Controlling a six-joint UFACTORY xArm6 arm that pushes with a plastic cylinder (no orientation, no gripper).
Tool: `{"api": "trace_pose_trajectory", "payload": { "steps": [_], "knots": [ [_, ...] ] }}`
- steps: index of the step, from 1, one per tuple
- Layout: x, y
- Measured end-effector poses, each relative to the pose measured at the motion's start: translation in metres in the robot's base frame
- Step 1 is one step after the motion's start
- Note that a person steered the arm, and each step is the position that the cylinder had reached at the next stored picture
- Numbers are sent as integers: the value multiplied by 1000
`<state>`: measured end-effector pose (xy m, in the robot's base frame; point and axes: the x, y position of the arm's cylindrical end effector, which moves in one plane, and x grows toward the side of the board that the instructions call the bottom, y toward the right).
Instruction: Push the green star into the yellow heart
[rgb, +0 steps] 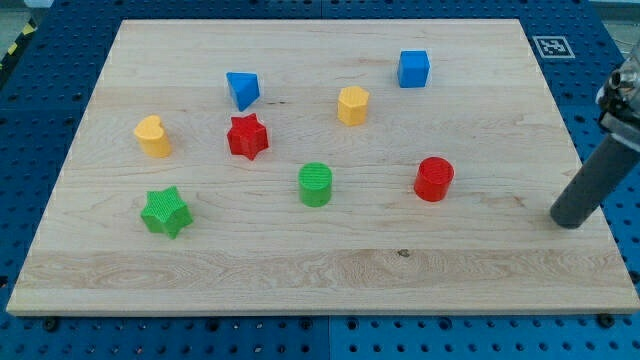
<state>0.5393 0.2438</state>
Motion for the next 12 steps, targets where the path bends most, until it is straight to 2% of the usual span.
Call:
{"api": "trace_pose_trajectory", "payload": {
  "steps": [2,6,9,11,12],
  "knots": [
    [11,-60],
    [11,-73],
    [14,-177],
    [34,-236],
    [37,-286]
  ]
}}
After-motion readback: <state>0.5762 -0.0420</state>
